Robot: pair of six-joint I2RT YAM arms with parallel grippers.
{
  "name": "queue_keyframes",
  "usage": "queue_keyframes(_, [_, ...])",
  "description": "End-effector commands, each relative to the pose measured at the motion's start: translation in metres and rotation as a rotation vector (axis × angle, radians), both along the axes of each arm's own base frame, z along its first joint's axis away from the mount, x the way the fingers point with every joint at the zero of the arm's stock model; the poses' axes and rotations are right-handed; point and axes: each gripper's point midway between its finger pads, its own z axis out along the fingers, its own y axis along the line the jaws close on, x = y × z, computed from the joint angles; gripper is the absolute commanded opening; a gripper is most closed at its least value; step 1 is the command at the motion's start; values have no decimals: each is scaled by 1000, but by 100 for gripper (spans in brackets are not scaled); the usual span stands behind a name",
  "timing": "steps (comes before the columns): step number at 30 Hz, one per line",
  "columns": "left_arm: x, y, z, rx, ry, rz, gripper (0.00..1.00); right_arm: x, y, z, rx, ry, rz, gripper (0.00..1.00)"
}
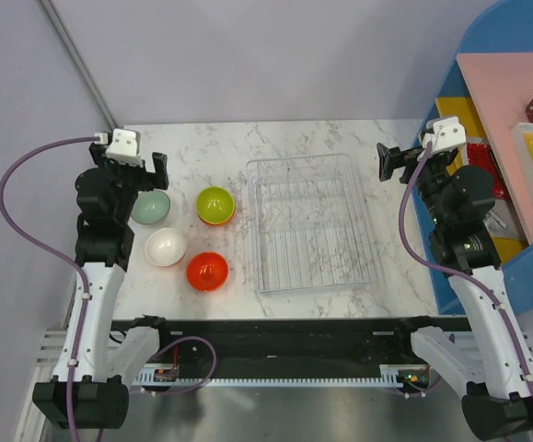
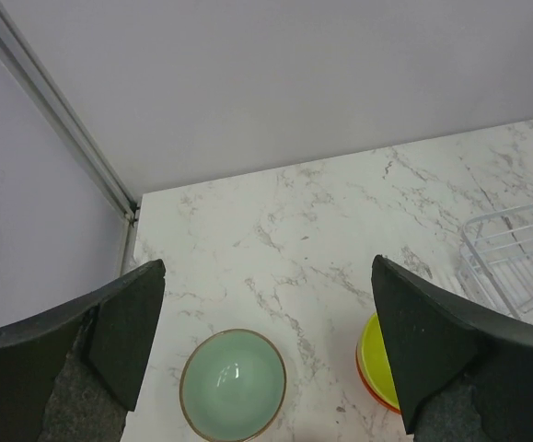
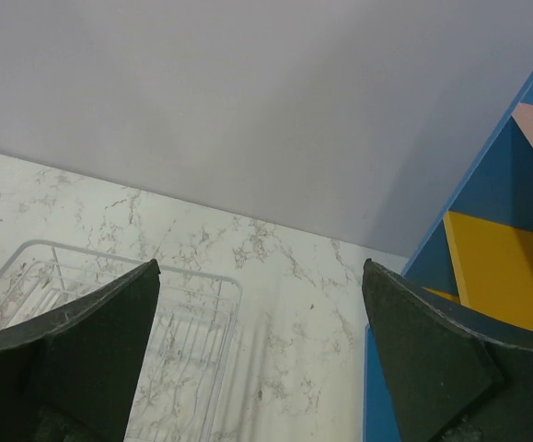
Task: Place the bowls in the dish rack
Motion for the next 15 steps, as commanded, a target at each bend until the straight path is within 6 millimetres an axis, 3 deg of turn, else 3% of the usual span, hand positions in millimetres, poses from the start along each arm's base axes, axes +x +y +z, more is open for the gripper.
queue_keyframes(1, [2, 20, 6, 17, 9, 108, 100, -3, -8, 24, 73, -45, -48, 98])
queue_keyframes(6, [8, 38, -5, -37, 20, 218, 100, 10, -34, 13, 63, -28, -198, 98])
queue_keyframes(8, [13, 34, -17, -16, 43, 177, 100, 14, -37, 6, 66, -12, -223, 98])
queue_keyframes(15, [44, 16, -69, 70, 188, 40, 100, 15, 9, -17, -15, 57, 37, 98])
